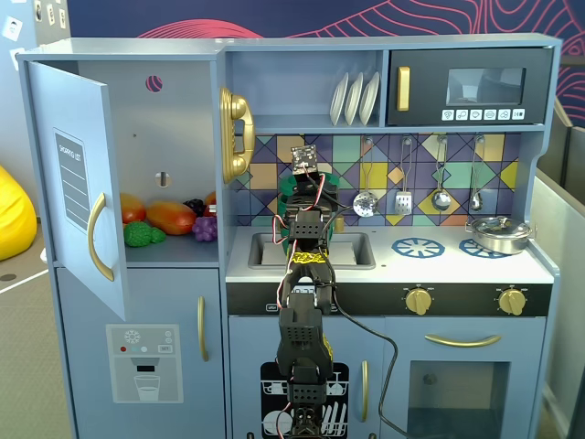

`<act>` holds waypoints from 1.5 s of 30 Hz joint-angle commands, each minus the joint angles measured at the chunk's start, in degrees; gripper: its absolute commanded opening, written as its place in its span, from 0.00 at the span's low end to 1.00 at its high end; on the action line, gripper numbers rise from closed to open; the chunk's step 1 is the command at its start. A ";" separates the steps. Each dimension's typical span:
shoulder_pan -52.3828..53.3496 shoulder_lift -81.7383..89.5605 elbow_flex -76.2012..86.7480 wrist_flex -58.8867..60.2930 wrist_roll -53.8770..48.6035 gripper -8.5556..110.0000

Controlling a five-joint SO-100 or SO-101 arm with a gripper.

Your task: Pick up the lid from the counter and put it on the green recipient

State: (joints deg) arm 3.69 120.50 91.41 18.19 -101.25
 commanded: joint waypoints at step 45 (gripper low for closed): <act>-2.46 0.09 2.20 0.97 0.00 0.07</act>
State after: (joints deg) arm 2.11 119.79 93.78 20.04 -101.25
